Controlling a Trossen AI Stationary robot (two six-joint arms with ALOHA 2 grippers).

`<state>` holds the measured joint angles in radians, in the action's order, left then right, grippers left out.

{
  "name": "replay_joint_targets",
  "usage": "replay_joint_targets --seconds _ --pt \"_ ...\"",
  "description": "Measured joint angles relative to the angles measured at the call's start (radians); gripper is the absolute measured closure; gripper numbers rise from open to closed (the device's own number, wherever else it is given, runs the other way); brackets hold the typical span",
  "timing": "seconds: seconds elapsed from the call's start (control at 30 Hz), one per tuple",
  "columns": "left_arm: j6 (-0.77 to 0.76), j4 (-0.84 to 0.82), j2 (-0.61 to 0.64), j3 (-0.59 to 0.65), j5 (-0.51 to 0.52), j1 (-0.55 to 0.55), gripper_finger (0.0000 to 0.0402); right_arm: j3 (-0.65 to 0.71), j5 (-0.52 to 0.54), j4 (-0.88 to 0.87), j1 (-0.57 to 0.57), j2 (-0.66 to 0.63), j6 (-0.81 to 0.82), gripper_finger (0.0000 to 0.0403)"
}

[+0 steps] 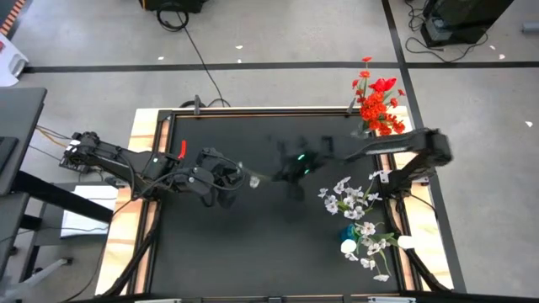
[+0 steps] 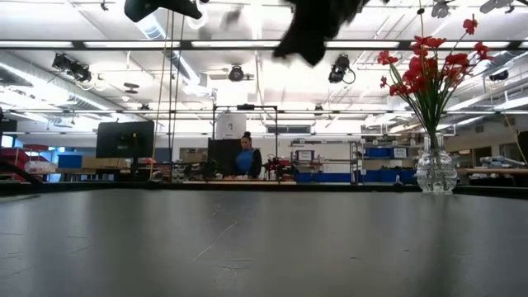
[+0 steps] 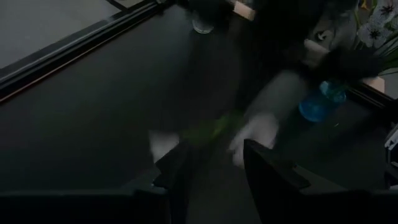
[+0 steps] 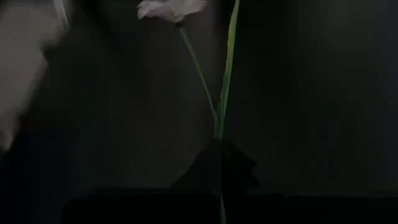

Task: Sort flowers into vase by color
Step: Put the white flowers into the blue vase

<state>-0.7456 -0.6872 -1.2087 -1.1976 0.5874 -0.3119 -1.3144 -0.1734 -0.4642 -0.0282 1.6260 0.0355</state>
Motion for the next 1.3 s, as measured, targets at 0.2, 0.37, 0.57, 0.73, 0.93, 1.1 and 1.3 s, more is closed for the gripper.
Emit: replay_joint_targets --seconds 0.2,0.37,0.57,0.73,0.93,1.1,1.3 --pt "-0.012 0.003 0.0 0.0 0.011 0.0 0.0251 0.0 0.002 -0.012 -0.041 -0.237 0.016 0.0401" --pt "-0.031 0.006 0.0 0.0 0.011 0.0 0.0251 0.0 -0.003 -0.036 -0.047 -0.436 0.009 0.0402" --pt "-0.04 0.033 0.0 0.0 0.012 0.0 0.0251 0.02 -0.011 -0.073 0.004 -0.653 0.014 0.0402" --pt "-0.04 0.04 0.0 0.0 0.027 0.0 0.0251 0.121 -0.02 -0.026 0.101 -0.828 0.014 0.0402" --pt "-0.03 0.065 0.0 0.0 0.074 0.004 0.0251 0.363 -0.084 0.216 0.227 -1.015 0.075 0.0402" --pt "-0.038 0.072 0.0 0.0 0.073 0.025 0.0251 0.574 -0.114 0.431 0.309 -1.12 0.159 0.0403" --pt "-0.054 0.096 -0.003 0.0 0.073 0.047 0.0251 0.701 -0.112 0.463 0.379 -1.154 0.167 0.0403"
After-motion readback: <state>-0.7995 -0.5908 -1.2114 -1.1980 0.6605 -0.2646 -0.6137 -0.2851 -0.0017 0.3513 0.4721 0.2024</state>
